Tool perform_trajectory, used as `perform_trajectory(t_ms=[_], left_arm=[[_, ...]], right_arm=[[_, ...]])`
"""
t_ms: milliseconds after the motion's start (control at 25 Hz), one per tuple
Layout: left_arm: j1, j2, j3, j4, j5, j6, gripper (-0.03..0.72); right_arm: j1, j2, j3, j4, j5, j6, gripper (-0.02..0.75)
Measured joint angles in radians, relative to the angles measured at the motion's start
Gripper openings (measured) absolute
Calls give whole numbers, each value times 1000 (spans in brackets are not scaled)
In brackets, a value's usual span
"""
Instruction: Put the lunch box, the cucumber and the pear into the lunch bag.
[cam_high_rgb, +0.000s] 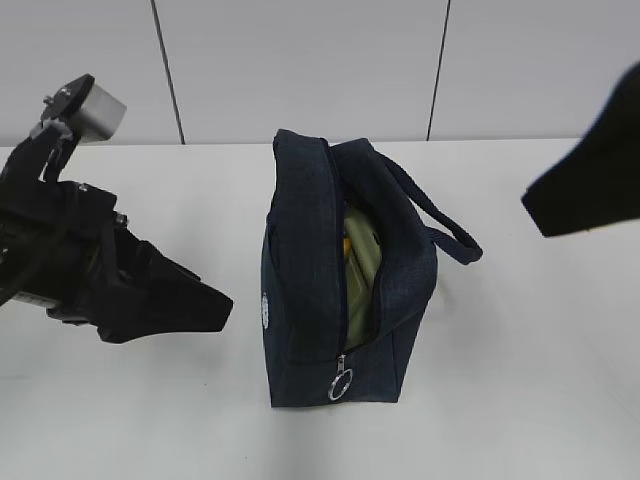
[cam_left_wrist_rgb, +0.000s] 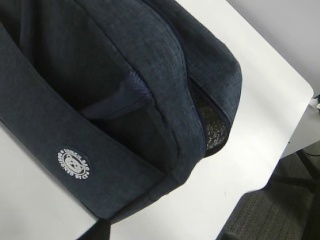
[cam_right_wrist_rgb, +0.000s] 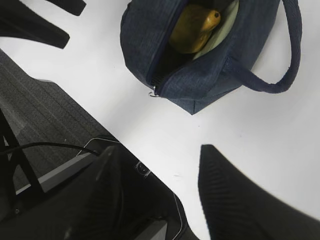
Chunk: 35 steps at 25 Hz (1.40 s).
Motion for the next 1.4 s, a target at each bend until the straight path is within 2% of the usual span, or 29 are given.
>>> perform_trajectory(t_ms=[160,400,560,640,800,1080,1240,1400], left_arm=[[0,0,0,-2,12,0,373],[0,0,0,-8,32,0,360],[0,0,0,-16,33,0,356],[0,0,0,-19,35,0,353],[0,0,0,-34,35,0,350],[0,0,0,-60,36,0,350],[0,0,0,-68,38,0,350],[0,0,0,-69,42,0,347]], right_arm=[[0,-170,201,2,-149,-32,398],[0,-359,482,24,-457,-40,393],[0,-439,674,154,-738,-79,392],[0,-444,753,216,-832,-92,392],[0,-432,846,357,-891,-98,392],[0,-412,852,579,-958,-103,391],[0,-410,852,604,-974,-139,391],[0,-410,852,602,-976,-377,391]])
